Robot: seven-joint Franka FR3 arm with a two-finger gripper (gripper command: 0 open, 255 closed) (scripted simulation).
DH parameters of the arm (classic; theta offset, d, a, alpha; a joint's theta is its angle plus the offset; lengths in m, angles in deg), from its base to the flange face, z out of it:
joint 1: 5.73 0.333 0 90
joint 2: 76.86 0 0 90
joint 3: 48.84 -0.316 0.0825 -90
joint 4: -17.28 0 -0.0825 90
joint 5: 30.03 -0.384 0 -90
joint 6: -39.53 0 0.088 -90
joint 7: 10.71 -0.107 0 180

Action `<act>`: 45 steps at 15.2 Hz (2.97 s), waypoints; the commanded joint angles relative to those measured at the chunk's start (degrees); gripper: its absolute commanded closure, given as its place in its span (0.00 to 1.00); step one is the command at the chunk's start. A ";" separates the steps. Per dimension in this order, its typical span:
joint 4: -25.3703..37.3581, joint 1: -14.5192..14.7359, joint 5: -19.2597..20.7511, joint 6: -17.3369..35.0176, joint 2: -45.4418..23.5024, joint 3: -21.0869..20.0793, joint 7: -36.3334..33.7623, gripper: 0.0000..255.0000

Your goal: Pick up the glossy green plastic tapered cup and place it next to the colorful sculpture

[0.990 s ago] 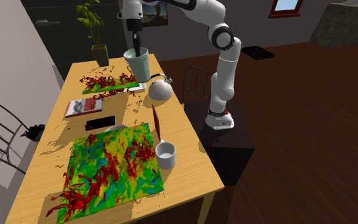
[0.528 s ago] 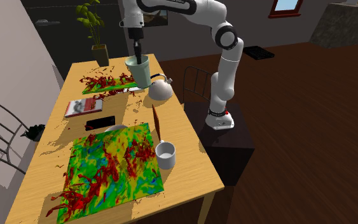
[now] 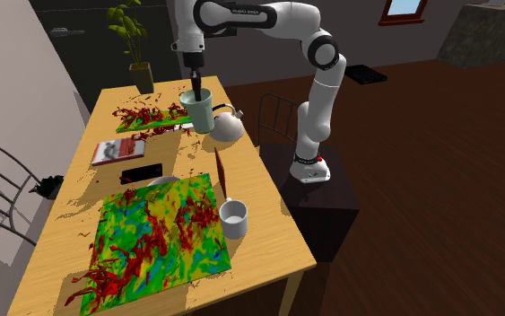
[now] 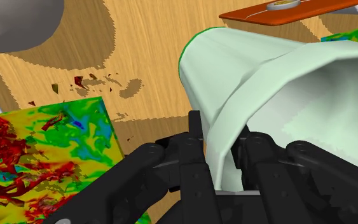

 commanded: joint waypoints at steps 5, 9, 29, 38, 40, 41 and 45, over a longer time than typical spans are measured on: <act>-6.06 0.06 0.05 4.77 1.28 -0.20 0.92 1.00; -9.65 0.08 0.01 7.81 1.76 -0.29 1.57 1.00; -24.27 0.27 -1.00 22.65 1.17 -0.60 5.08 1.00; -29.23 0.45 -1.97 29.27 -0.71 -0.69 6.92 1.00; -29.87 0.48 -2.13 30.22 -1.05 -0.70 7.20 1.00; -29.86 0.48 -2.14 30.22 -1.06 -0.70 7.21 1.00; -29.86 0.48 -2.14 30.22 -1.06 -0.70 7.21 1.00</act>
